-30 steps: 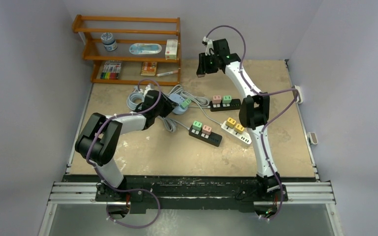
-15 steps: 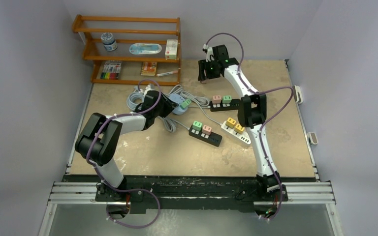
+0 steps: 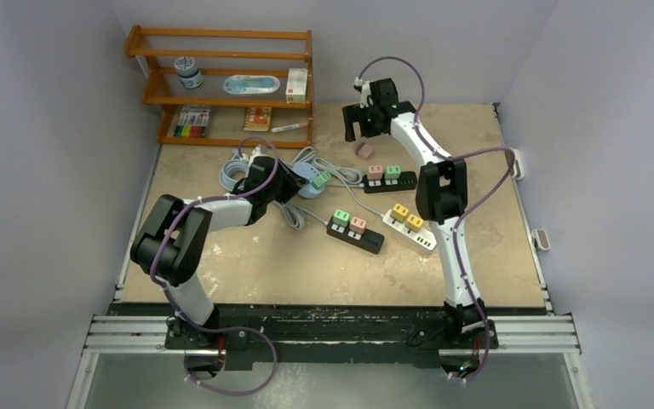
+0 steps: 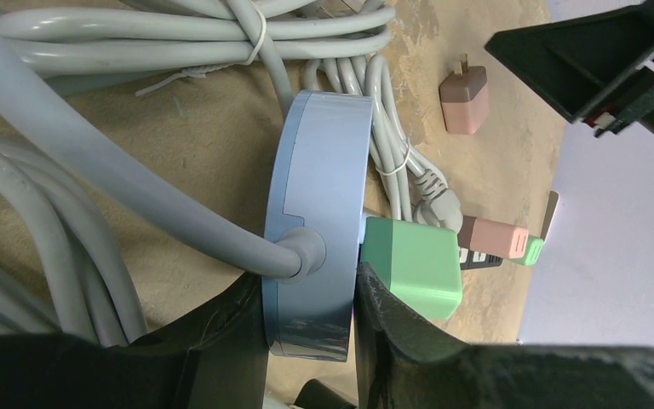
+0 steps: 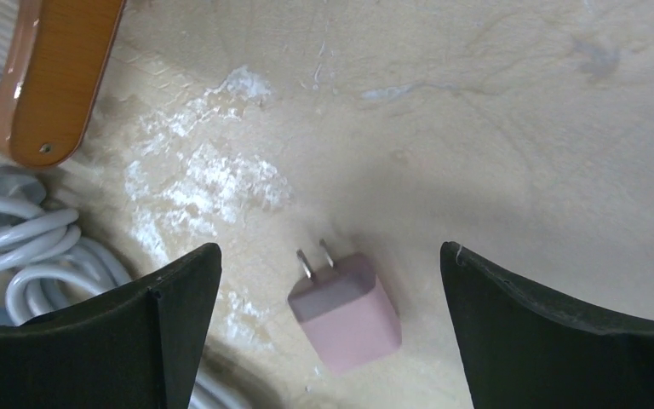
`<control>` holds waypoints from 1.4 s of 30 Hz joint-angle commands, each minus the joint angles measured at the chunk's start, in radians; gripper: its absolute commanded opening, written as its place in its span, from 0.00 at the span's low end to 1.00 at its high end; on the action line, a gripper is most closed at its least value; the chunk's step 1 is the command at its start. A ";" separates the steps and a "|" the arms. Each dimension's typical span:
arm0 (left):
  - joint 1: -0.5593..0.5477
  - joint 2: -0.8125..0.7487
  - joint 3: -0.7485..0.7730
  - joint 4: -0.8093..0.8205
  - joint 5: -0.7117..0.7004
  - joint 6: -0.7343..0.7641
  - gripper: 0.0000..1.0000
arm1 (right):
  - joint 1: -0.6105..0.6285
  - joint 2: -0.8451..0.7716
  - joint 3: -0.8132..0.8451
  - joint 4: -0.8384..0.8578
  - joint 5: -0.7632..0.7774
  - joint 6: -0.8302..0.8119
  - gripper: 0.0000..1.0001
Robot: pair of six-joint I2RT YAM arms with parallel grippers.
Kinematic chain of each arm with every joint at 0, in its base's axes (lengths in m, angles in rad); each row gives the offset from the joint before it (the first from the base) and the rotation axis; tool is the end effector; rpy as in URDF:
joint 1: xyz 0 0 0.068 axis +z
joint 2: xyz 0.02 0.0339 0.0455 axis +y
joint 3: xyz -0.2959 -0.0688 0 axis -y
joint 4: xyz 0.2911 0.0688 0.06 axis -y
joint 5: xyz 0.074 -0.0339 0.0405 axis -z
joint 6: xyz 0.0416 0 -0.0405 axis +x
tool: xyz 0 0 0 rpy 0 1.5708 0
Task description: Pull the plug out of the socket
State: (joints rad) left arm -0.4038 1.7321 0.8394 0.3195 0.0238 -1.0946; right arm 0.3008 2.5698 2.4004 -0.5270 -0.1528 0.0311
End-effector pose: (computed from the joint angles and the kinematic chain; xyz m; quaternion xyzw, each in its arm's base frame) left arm 0.3619 -0.1557 0.1538 -0.2919 0.8282 -0.3334 0.3431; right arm 0.6229 0.1999 0.2098 -0.1535 0.8908 0.1379 0.4049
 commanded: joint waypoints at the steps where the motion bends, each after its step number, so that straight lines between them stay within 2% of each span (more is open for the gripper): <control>1: 0.012 0.045 -0.013 -0.141 -0.040 0.066 0.00 | 0.001 -0.180 -0.088 0.038 0.063 -0.037 0.97; 5: 0.012 0.056 -0.011 -0.136 -0.032 0.069 0.00 | 0.002 -0.294 -0.261 0.086 0.053 -0.037 0.92; 9: 0.012 0.071 -0.013 -0.124 -0.013 0.064 0.00 | 0.003 -0.314 -0.331 0.080 0.031 -0.062 0.90; 16: 0.012 0.061 -0.019 -0.127 -0.008 0.069 0.00 | 0.004 -0.265 -0.328 0.073 0.021 -0.105 0.90; 28: 0.011 0.066 -0.020 -0.126 -0.001 0.072 0.00 | 0.008 -0.160 -0.256 0.058 0.013 -0.120 0.73; 30: 0.012 0.068 -0.021 -0.126 0.001 0.072 0.00 | 0.010 -0.145 -0.250 0.062 0.024 -0.118 0.64; 31: 0.012 0.068 -0.020 -0.126 0.000 0.071 0.00 | 0.011 -0.140 -0.247 0.068 0.026 -0.117 0.55; 32: 0.011 0.069 -0.020 -0.126 0.002 0.070 0.00 | 0.012 -0.133 -0.242 0.075 0.028 -0.110 0.41; 34: 0.011 0.073 -0.019 -0.125 0.005 0.072 0.00 | 0.017 -0.118 -0.221 0.089 0.034 -0.082 0.28; 38: 0.012 0.085 -0.016 -0.120 0.019 0.070 0.00 | 0.043 -0.085 -0.171 0.143 0.061 -0.003 0.16; 42: 0.011 0.094 -0.013 -0.120 0.032 0.073 0.00 | 0.059 -0.071 -0.160 0.235 0.080 0.121 0.14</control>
State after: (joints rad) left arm -0.3927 1.7580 0.8398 0.3569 0.0719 -1.0805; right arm 0.3328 2.5023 2.1887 -0.4084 -0.0959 0.0158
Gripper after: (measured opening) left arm 0.340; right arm 0.434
